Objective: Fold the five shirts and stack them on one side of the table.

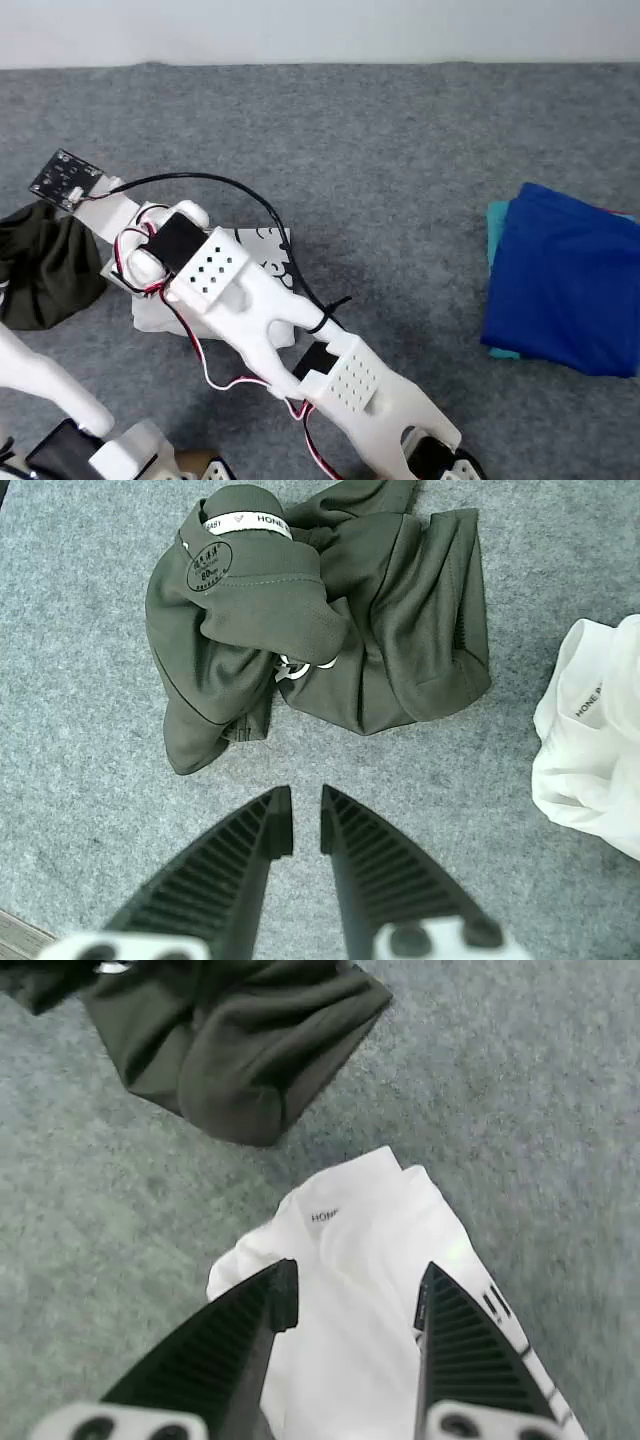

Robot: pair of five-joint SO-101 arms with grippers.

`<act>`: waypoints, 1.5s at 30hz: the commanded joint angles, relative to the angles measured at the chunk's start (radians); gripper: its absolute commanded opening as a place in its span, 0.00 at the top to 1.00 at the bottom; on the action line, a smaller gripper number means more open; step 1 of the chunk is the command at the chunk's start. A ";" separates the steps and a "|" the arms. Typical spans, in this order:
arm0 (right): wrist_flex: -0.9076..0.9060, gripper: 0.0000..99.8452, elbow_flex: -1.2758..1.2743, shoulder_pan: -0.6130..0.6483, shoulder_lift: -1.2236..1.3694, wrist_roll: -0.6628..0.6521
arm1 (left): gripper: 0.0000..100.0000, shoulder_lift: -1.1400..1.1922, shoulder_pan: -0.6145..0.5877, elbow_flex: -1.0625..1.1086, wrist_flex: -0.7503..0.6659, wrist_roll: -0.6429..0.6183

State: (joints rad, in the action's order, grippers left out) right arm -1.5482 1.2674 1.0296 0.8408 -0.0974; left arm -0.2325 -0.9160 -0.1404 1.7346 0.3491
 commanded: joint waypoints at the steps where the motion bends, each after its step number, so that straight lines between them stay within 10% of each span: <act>1: -0.131 0.88 0.071 -0.054 -0.021 -0.078 | 0.94 -0.044 -0.003 -0.002 0.020 0.003; 12: -0.246 0.99 -0.138 -0.323 0.035 -0.233 | 0.94 -0.046 -0.003 -0.002 0.020 0.003; 27: -0.166 0.99 -0.077 0.047 0.045 -0.229 | 0.94 -0.046 -0.003 -0.004 0.020 -0.064; 45: -0.234 0.99 0.006 -0.134 0.160 -0.230 | 0.94 -0.046 -0.003 -0.004 0.018 -0.064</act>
State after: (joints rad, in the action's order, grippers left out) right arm -1.7553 1.2674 0.8546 0.9789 -0.3214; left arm -0.2325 -0.9160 -0.1404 1.7346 0.2938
